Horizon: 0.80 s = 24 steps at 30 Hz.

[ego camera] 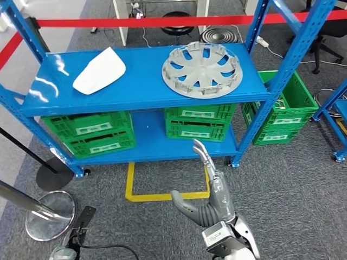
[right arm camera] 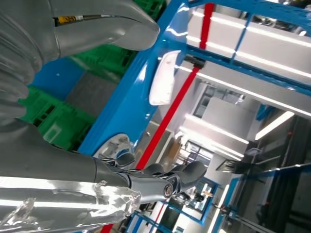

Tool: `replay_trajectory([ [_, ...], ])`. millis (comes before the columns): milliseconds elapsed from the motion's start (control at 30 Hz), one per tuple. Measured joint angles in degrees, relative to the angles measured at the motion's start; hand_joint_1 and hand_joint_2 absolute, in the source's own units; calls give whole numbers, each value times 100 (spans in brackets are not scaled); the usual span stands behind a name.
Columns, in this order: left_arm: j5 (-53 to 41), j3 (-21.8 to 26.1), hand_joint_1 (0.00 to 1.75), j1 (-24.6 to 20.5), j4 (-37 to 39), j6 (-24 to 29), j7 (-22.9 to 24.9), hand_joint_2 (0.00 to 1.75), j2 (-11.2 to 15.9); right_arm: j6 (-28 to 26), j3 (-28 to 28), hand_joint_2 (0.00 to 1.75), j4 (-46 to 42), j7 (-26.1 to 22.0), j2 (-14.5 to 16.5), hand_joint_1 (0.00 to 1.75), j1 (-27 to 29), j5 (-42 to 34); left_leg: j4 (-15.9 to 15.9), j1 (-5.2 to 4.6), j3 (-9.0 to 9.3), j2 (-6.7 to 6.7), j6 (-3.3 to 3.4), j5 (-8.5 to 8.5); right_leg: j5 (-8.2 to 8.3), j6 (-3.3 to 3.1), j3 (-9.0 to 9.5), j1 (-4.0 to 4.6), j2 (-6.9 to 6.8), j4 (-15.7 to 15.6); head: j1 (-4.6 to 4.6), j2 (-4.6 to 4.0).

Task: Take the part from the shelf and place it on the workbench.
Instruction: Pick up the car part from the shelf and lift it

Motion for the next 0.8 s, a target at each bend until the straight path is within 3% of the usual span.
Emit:
replay_trajectory([
  [100,1,-2,0,27,1,2,0,0,2,-14,-80,175,-28,1,-10,0,53,2,-35,10,5,-1,132,6,-49,82,-30,-11,-15,38,12,0],
  [167,1,-2,0,25,1,3,0,0,11,-20,-107,175,-40,1,-14,0,62,2,-46,21,24,5,203,3,-326,127,-259,-15,-38,530,40,0],
  [233,1,-2,0,28,2,3,-1,0,17,-23,-127,175,-44,1,-17,0,77,2,-45,8,31,8,236,-8,-665,147,-636,-16,-48,1320,61,0],
  [267,1,-2,0,32,2,3,-1,0,17,-23,-136,175,-44,2,-20,0,88,2,-45,-1,37,9,242,-12,-727,147,-766,-15,-48,1573,62,0],
  [300,1,-2,0,35,3,2,-1,0,17,-23,-143,175,-45,2,-23,0,97,3,-44,-8,48,8,247,-19,-681,138,-801,-14,-48,1623,64,0],
  [333,2,-2,0,36,3,3,-1,0,17,-23,-146,175,-46,3,-27,0,102,4,-44,-13,66,4,247,-28,-528,121,-720,-13,-48,1443,63,0],
  [400,27,-1,0,36,3,7,1,0,17,-23,-154,175,-51,22,-31,0,104,10,-42,-22,112,-7,226,-57,-137,82,-336,-9,-48,679,65,0],
  [467,87,1,0,33,3,21,4,0,19,-20,-172,175,-62,71,-32,0,115,45,-29,-39,120,-15,178,-75,13,54,-44,3,-43,121,60,0],
  [567,138,3,0,35,3,33,6,0,22,8,-219,175,-83,131,-40,0,163,100,-41,-37,101,-14,93,-70,-3,-2,-5,12,-26,19,39,0],
  [633,136,1,0,34,4,32,6,0,20,42,-236,175,-107,140,-44,0,175,102,110,-34,37,-9,36,-196,12,-67,14,-14,-29,-15,23,0],
  [733,125,-1,0,39,5,31,6,0,26,118,-246,175,-132,152,-48,0,190,100,1075,-31,-427,-6,-16,-661,12,-123,27,-29,-37,-31,-2,0],
  [767,123,-1,0,44,5,31,7,0,31,142,-251,175,-132,160,-50,0,203,100,1378,-29,-587,-6,-24,-744,9,-128,29,-30,-36,-31,-2,0],
  [800,123,0,0,49,5,30,9,0,33,160,-257,175,-132,169,-53,0,215,100,1514,-28,-675,-6,-27,-721,4,-130,34,-31,-33,-30,-2,0],
])
